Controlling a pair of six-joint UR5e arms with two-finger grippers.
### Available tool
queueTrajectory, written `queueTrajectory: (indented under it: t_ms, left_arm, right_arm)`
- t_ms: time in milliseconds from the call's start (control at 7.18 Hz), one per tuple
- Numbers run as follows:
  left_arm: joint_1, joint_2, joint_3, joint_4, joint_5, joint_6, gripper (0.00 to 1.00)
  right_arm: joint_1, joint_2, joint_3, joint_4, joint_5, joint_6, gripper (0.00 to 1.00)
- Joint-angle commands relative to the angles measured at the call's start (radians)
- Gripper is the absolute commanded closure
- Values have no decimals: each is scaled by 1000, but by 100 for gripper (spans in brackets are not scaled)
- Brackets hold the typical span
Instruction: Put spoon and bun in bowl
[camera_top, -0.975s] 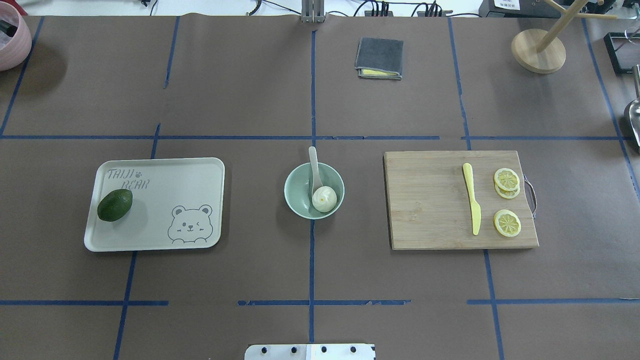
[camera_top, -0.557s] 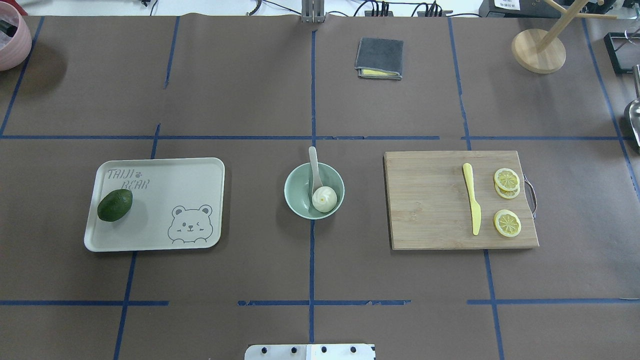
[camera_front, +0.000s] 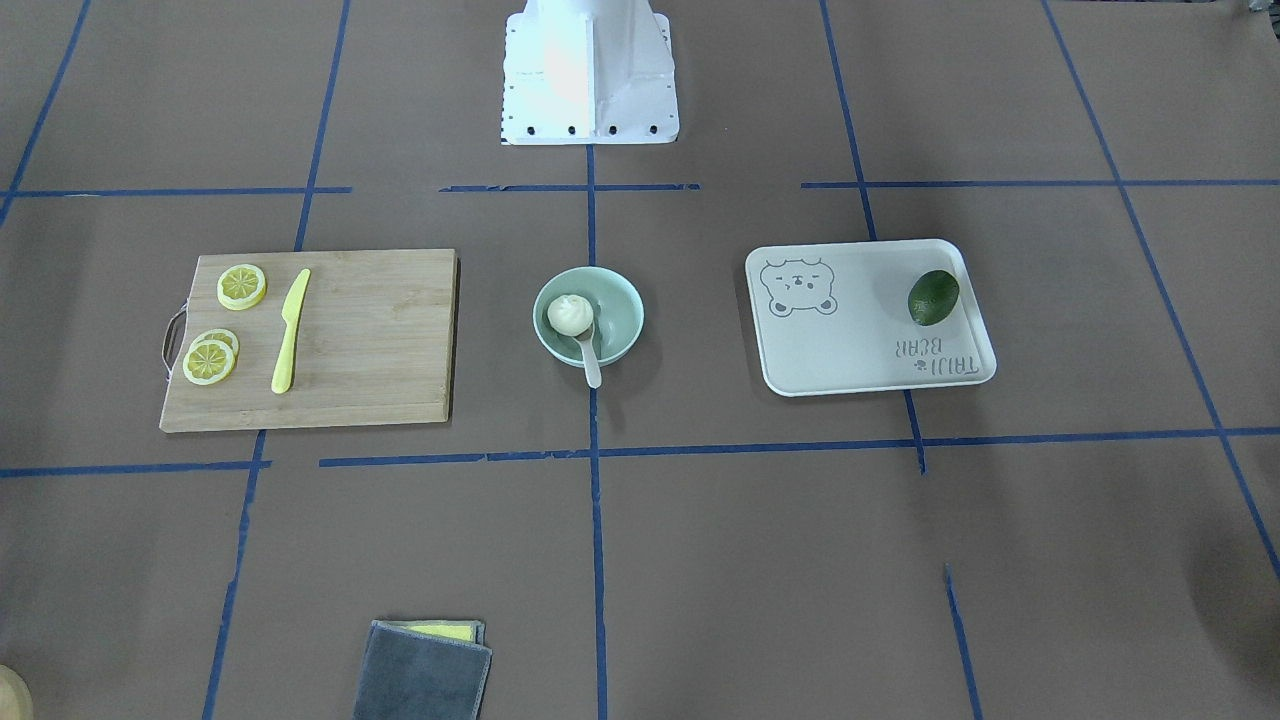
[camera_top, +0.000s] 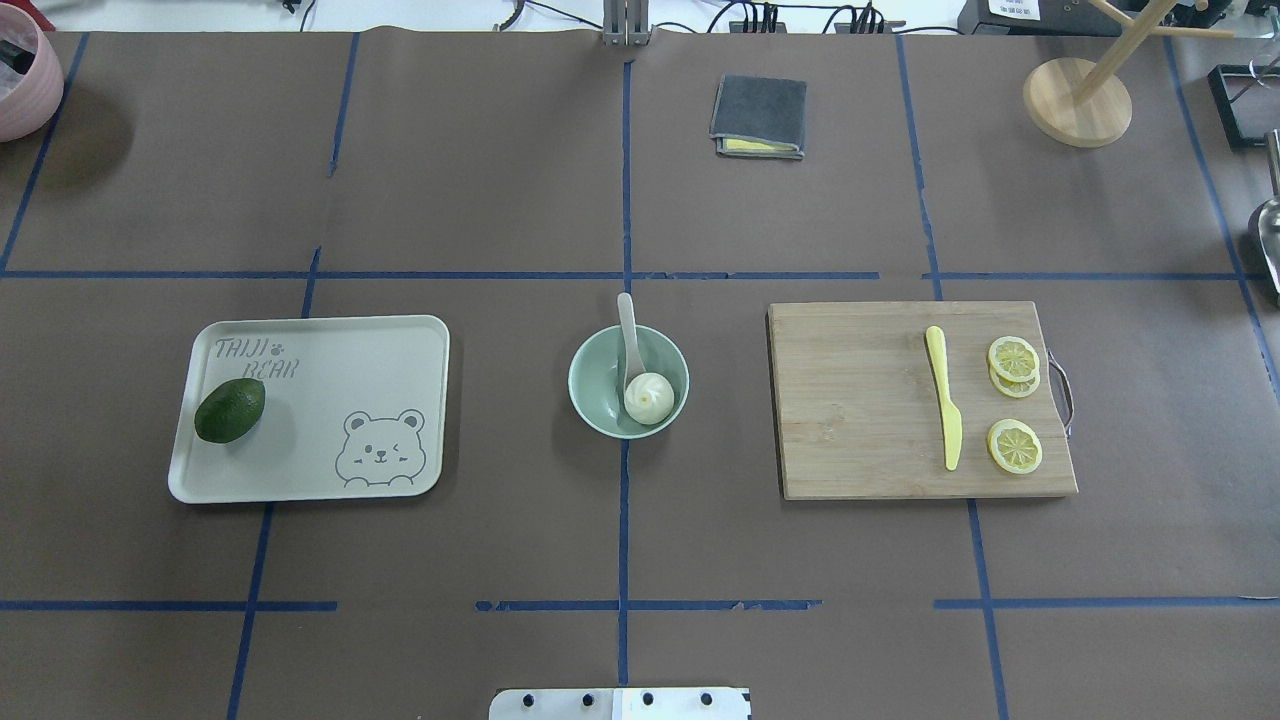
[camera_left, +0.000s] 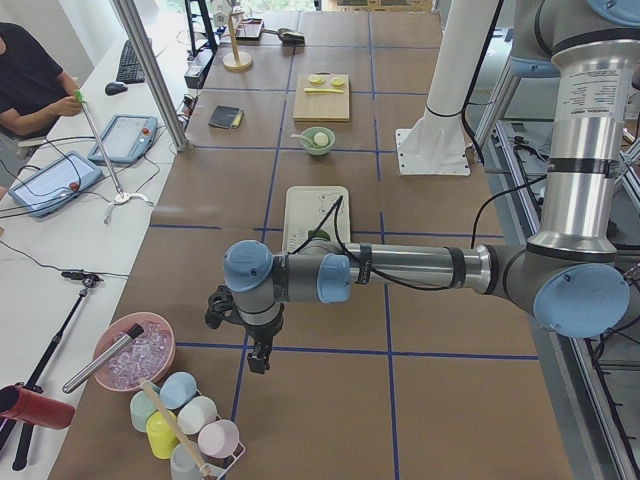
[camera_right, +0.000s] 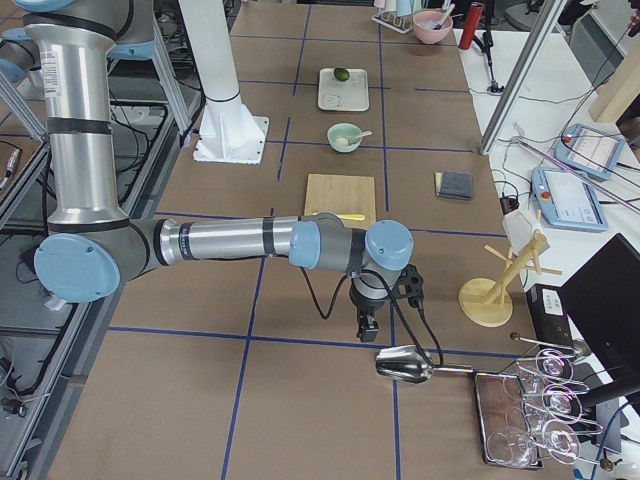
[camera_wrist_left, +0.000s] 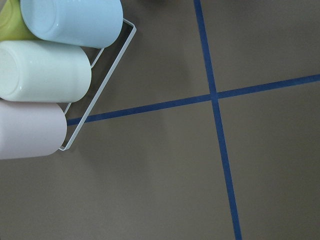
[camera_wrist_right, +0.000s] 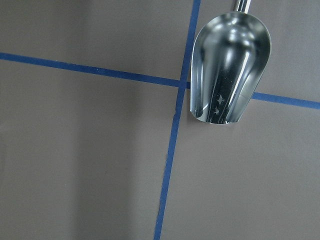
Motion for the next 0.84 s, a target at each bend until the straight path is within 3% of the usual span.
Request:
queueTrajectory:
  t_ms: [0,697]
  left_arm:
    - [-4,19,-3,5,-58,-10,0]
    - [-2,-36,-8,3,-49,-38,0]
  right_arm:
    - [22,-29,-6,45,55,19,0]
    - [44,-46,-7,72,55,36,0]
